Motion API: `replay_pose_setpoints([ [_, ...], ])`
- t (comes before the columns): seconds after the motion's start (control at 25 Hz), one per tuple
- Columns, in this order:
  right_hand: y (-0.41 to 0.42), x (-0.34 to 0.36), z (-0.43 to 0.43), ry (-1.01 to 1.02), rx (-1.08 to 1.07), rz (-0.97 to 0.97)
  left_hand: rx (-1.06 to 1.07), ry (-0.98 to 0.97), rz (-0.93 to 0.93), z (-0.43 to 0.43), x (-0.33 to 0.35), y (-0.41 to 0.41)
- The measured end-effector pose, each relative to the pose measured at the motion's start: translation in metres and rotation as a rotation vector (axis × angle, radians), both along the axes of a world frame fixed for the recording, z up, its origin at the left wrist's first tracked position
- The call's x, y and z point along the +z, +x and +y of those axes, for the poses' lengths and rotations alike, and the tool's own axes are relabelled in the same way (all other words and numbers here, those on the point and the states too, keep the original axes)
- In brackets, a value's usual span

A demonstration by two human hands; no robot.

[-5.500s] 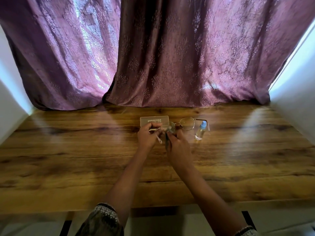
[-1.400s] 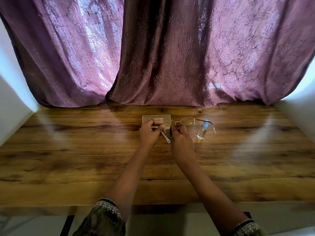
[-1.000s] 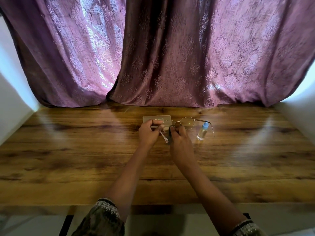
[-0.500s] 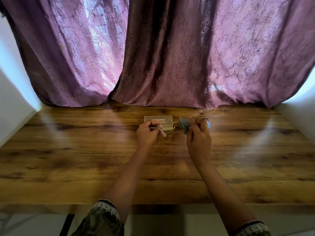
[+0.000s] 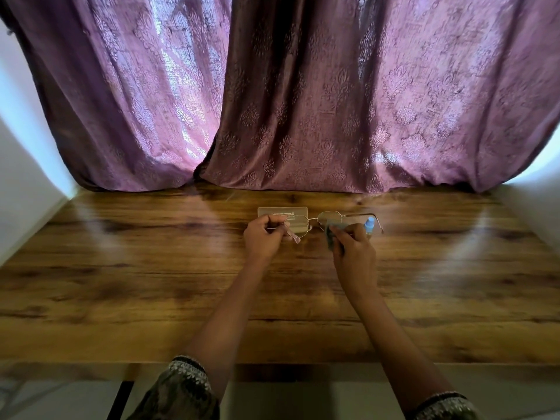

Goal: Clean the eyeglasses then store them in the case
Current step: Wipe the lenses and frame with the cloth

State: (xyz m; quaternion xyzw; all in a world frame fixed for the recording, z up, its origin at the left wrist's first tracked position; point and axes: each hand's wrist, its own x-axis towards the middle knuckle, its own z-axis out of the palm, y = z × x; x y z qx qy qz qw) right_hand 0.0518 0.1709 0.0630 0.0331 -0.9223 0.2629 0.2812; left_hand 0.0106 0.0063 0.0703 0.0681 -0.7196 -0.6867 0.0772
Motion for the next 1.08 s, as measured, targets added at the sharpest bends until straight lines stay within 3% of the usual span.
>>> replay_pose_setpoints([
  [0.12, -0.006, 0.002, -0.006, -0.015, -0.071, -0.049, -0.016, -0.008, -0.008, 0.003, 0.0, 0.001],
  [0.36, 0.008, -0.002, -0.014, 0.007, 0.017, -0.064, 0.027, -0.04, -0.016, 0.004, -0.001, -0.001],
  [0.52, -0.001, 0.001, -0.008, -0.026, -0.076, -0.122, 0.003, -0.032, -0.017, 0.006, -0.001, 0.0],
  [0.72, 0.001, 0.002, -0.017, -0.046, 0.029, -0.113, 0.027, -0.056, -0.031, 0.006, -0.002, -0.002],
  [0.92, -0.003, -0.002, -0.005, -0.05, -0.072, -0.131, 0.003, -0.055, -0.018, 0.007, -0.005, -0.003],
  [1.08, -0.012, 0.005, -0.014, -0.059, -0.014, -0.147, 0.012, -0.059, 0.007, 0.01, -0.003, -0.002],
])
